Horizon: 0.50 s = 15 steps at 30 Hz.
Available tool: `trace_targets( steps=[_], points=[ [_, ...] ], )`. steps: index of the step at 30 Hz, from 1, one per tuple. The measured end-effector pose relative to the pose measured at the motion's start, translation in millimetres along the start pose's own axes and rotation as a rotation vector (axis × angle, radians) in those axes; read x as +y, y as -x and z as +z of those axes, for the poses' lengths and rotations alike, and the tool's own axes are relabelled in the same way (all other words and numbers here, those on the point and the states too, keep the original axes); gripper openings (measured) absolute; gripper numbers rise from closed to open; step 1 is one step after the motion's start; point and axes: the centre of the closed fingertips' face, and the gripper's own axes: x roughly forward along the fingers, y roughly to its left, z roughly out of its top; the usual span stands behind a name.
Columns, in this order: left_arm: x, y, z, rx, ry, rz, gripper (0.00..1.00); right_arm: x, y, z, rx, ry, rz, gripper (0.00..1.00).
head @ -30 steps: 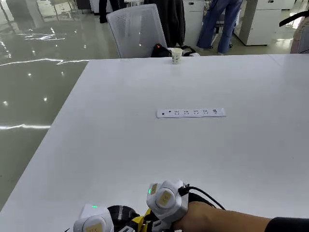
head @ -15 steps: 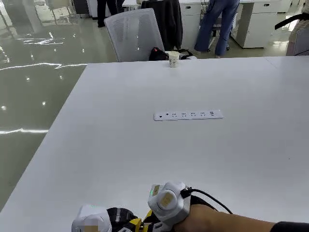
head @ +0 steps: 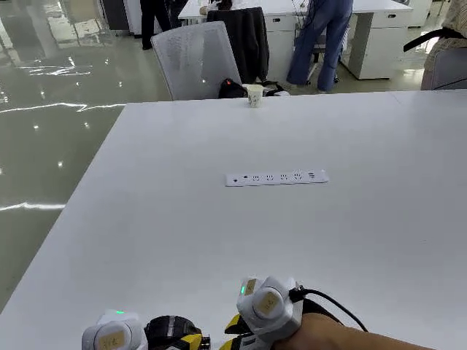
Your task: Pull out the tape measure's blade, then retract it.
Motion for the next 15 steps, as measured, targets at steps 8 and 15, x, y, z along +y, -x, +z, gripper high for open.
trace_targets(
  steps=[8, 15],
  points=[
    [11.9, 8.8, -8.5, 0.024, 0.002, -0.044, 0.68, 3.2, 23.6, -18.6, 0.006, 0.016, -0.019, 0.16],
    [14.9, 11.2, -22.1, 0.074, 0.017, -0.135, 0.84, 1.6, 40.9, -35.6, 0.005, -0.005, -0.042, 0.16]
  ],
)
